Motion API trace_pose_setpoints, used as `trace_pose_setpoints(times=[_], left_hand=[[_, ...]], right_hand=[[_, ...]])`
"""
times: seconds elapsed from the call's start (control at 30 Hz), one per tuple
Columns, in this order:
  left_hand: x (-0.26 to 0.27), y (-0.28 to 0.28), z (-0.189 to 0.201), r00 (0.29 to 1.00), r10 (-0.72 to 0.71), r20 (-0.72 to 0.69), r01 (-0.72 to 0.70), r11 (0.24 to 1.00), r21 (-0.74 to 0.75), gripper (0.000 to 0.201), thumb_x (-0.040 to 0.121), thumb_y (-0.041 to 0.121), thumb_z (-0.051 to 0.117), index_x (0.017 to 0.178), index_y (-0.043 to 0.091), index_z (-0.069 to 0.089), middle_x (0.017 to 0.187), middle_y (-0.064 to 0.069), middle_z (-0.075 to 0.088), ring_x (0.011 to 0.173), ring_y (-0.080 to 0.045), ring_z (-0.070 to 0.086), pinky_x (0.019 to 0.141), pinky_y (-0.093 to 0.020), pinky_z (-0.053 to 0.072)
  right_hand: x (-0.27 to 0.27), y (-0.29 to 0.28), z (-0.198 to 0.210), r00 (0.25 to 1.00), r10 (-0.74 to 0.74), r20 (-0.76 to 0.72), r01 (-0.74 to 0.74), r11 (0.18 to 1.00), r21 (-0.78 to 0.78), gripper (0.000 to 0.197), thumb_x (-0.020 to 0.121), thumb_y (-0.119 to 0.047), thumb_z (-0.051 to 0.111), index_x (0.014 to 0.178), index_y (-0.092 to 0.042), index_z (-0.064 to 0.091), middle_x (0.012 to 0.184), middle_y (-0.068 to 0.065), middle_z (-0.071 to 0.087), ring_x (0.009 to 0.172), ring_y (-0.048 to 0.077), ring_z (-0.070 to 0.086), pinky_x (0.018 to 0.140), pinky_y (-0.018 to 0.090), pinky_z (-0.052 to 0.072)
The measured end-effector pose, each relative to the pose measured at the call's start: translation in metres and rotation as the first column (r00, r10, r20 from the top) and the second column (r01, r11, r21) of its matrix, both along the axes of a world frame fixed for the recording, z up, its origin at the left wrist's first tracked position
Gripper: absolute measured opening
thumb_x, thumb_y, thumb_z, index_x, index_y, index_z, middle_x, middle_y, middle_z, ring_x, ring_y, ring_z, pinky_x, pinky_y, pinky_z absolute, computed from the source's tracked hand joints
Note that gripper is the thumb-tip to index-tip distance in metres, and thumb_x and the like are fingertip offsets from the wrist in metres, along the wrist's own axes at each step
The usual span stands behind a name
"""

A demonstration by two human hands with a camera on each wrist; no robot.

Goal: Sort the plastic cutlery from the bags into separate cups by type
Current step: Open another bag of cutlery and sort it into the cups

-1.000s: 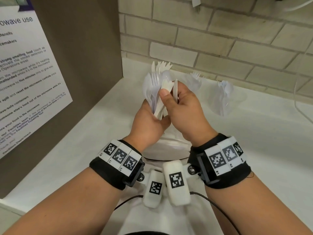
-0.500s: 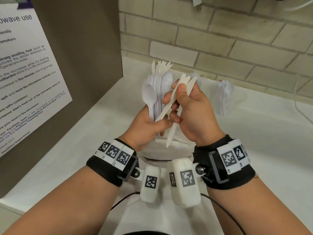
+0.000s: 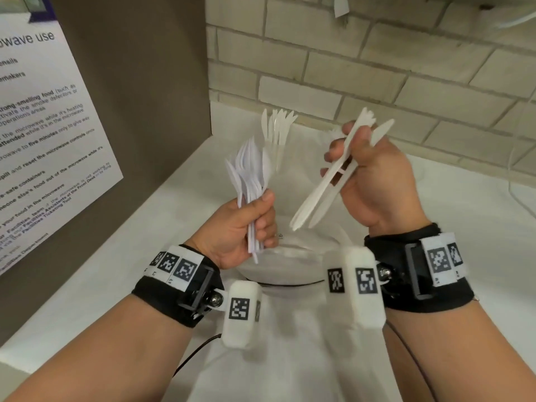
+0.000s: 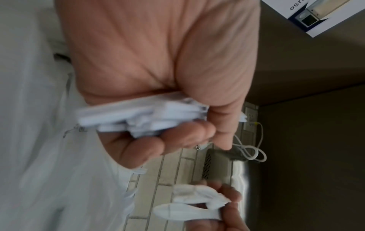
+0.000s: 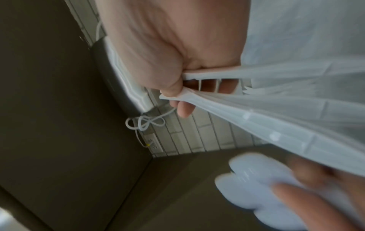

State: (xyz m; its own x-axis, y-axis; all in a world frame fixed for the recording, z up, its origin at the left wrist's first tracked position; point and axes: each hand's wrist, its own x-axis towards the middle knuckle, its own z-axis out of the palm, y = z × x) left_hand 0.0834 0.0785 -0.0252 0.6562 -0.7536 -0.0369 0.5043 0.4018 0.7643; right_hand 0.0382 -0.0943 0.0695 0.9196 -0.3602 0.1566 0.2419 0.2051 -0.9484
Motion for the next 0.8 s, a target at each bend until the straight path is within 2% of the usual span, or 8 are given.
trace_pose_setpoints(times=[0.1,0.23,0.3,0.37,0.47,0.57,0.7,0.8], left_hand=[[0.003,0.006,0.0,0.995,-0.093,-0.032,0.092,0.995,-0.036,0.029,0.077,0.032,0.076,0.077,0.016,0.051,0.056,0.003,0.046,0.04,-0.006,0.039,0.045,-0.022,0.038],[0.01,0.008,-0.002,0.974,-0.15,-0.169,0.131,0.984,-0.118,0.026,0.077,0.026,0.073,0.095,0.014,0.057,0.066,-0.001,0.046,0.041,-0.009,0.04,0.046,-0.022,0.038],[0.013,0.004,-0.002,0.981,-0.056,-0.185,0.054,0.998,-0.016,0.022,0.079,0.027,0.071,0.091,0.015,0.057,0.066,-0.001,0.045,0.047,-0.013,0.044,0.052,-0.026,0.044],[0.017,0.0,0.0,0.988,0.073,-0.139,-0.054,0.989,0.138,0.017,0.084,0.029,0.065,0.087,0.015,0.057,0.067,-0.002,0.05,0.058,-0.016,0.053,0.064,-0.036,0.053],[0.027,-0.005,-0.001,0.976,0.188,-0.106,-0.153,0.949,0.275,0.022,0.077,0.03,0.064,0.09,0.013,0.058,0.071,-0.002,0.059,0.072,-0.018,0.063,0.082,-0.047,0.053],[0.038,-0.008,-0.005,0.97,0.21,-0.124,-0.164,0.939,0.302,0.024,0.076,0.031,0.065,0.091,0.014,0.06,0.072,-0.001,0.062,0.077,-0.019,0.067,0.086,-0.051,0.052],[0.048,-0.009,-0.011,0.965,0.208,-0.159,-0.155,0.944,0.292,0.02,0.078,0.03,0.064,0.091,0.015,0.062,0.073,-0.002,0.061,0.077,-0.019,0.066,0.093,-0.06,0.046],[0.052,-0.009,-0.014,0.964,0.199,-0.175,-0.14,0.943,0.302,0.02,0.077,0.032,0.064,0.089,0.016,0.063,0.074,-0.002,0.06,0.076,-0.018,0.065,0.092,-0.058,0.048]], right_hand=[[0.021,-0.015,0.014,0.998,0.011,0.064,-0.011,1.0,0.005,0.02,0.104,-0.029,0.034,0.1,-0.018,0.05,0.067,0.002,0.059,0.07,0.023,0.065,0.082,0.051,0.051],[0.071,-0.025,0.028,0.989,-0.065,0.132,0.073,0.996,-0.059,0.021,0.105,-0.024,0.03,0.108,-0.016,0.049,0.071,0.006,0.057,0.07,0.025,0.06,0.076,0.044,0.052],[0.101,-0.027,0.029,0.974,-0.122,0.19,0.149,0.98,-0.135,0.023,0.105,-0.02,0.027,0.109,-0.015,0.049,0.072,0.006,0.057,0.07,0.024,0.06,0.075,0.041,0.051],[0.13,-0.025,0.025,0.959,-0.149,0.241,0.197,0.961,-0.191,0.023,0.104,-0.016,0.026,0.109,-0.015,0.048,0.073,0.006,0.057,0.071,0.022,0.06,0.079,0.041,0.051],[0.167,-0.025,0.012,0.945,-0.182,0.27,0.252,0.934,-0.254,0.023,0.104,-0.015,0.027,0.109,-0.017,0.05,0.075,0.005,0.059,0.074,0.018,0.062,0.086,0.042,0.052],[0.2,-0.029,-0.005,0.96,-0.184,0.211,0.243,0.922,-0.302,0.024,0.104,-0.017,0.027,0.108,-0.022,0.05,0.075,0.002,0.062,0.078,0.018,0.065,0.083,0.037,0.052],[0.227,-0.035,-0.033,0.981,-0.178,0.073,0.192,0.935,-0.299,0.022,0.103,-0.016,0.029,0.11,-0.016,0.05,0.077,0.006,0.061,0.077,0.022,0.064,0.07,0.027,0.054],[0.243,-0.04,-0.053,0.975,-0.154,-0.16,0.098,0.943,-0.317,0.016,0.099,-0.017,0.041,0.102,-0.014,0.057,0.083,0.007,0.067,0.081,0.024,0.066,0.077,0.035,0.054]])
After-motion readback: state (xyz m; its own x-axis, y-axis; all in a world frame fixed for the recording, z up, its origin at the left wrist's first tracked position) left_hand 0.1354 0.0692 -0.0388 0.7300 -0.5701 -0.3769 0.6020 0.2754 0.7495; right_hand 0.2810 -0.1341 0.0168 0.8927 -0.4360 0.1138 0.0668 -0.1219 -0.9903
